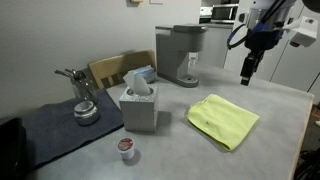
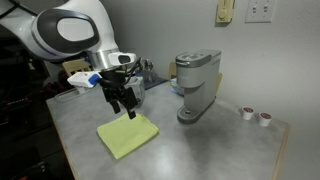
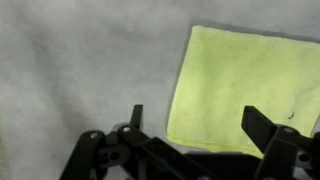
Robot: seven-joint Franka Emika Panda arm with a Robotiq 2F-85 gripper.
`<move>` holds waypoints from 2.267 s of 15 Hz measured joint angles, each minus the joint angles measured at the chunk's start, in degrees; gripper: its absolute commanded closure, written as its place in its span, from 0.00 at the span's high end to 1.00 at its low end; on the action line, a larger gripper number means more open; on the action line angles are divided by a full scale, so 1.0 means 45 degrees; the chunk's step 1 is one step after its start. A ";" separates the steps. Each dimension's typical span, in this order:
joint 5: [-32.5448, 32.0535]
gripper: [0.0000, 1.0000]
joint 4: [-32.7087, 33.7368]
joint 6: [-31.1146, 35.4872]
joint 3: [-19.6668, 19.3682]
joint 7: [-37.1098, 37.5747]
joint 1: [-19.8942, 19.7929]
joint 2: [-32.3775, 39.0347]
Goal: Unfold the yellow towel once
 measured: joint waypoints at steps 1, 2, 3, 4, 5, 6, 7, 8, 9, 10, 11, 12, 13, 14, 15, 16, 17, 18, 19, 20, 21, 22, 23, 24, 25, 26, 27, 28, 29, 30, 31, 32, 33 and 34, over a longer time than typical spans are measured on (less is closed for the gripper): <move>0.0394 1.00 0.0093 0.0442 -0.0073 -0.0586 0.0000 0.0301; 0.0994 1.00 0.0191 0.0894 -0.0086 -0.1271 0.0007 0.0634; 0.1689 1.00 0.0308 0.1296 -0.0069 -0.1994 0.0034 0.0985; 0.2533 1.00 0.0451 0.1669 0.0009 -0.2786 0.0069 0.1356; 0.3345 1.00 0.0625 0.1940 0.0159 -0.3532 0.0079 0.1706; 0.4134 1.00 0.0872 0.2058 0.0380 -0.4238 0.0082 0.2064; 0.4775 1.00 0.1161 0.2070 0.0631 -0.4804 0.0083 0.2393; 0.5292 1.00 0.1459 0.2070 0.0882 -0.5237 0.0078 0.2693; 0.5621 1.00 0.1740 0.2063 0.1110 -0.5530 0.0078 0.2941; 0.5815 1.00 0.2027 0.2051 0.1331 -0.5706 0.0076 0.3172; 0.5870 1.00 0.2270 0.2038 0.1516 -0.5743 0.0078 0.3374; 0.5861 1.00 0.2481 0.1988 0.1650 -0.5687 0.0104 0.3547; 0.5794 1.00 0.2643 0.1887 0.1719 -0.5537 0.0157 0.3697; 0.5576 1.00 0.2783 0.1709 0.1716 -0.5113 0.0265 0.3813; 0.5191 1.00 0.2890 0.1482 0.1676 -0.4436 0.0411 0.3914; 0.4790 1.00 0.2973 0.1190 0.1621 -0.3741 0.0585 0.3973; 0.4367 1.00 0.3042 0.0833 0.1551 -0.2988 0.0798 0.3995; 0.3953 1.00 0.3116 0.0436 0.1469 -0.2181 0.1040 0.3996; 0.3605 1.00 0.3202 0.0046 0.1402 -0.1374 0.1299 0.3996; 0.3280 1.00 0.3299 -0.0333 0.1361 -0.0617 0.1555 0.3997; 0.2938 1.00 0.3397 -0.0705 0.1323 0.0186 0.1814 0.3997; 0.2578 1.00 0.3495 -0.1043 0.1268 0.1009 0.2073 0.3998; 0.2197 1.00 0.3593 -0.1371 0.1201 0.1791 0.2329 0.4006; 0.1885 1.00 0.3683 -0.1694 0.1159 0.2491 0.2543 0.4022; 0.1644 1.00 0.3773 -0.1994 0.1132 0.3060 0.2720 0.4063; 0.1535 1.00 0.3870 -0.2234 0.1130 0.3386 0.2845 0.4154; 0.1528 1.00 0.3949 -0.2348 0.1131 0.3514 0.2931 0.4305; 0.1528 1.00 0.4034 -0.2391 0.1131 0.3586 0.2982 0.4506; 0.1528 1.00 0.4124 -0.2395 0.1131 0.3623 0.3010 0.4764; 0.1529 1.00 0.4228 -0.2395 0.1131 0.3672 0.3019 0.5044; 0.1530 1.00 0.4356 -0.2395 0.1130 0.3740 0.3021 0.5348; 0.1530 1.00 0.4495 -0.2395 0.1128 0.3818 0.3031 0.5642; 0.1530 1.00 0.4638 -0.2395 0.1121 0.3890 0.3048 0.5910; 0.1530 1.00 0.4780 -0.2395 0.1111 0.3947 0.3074 0.6157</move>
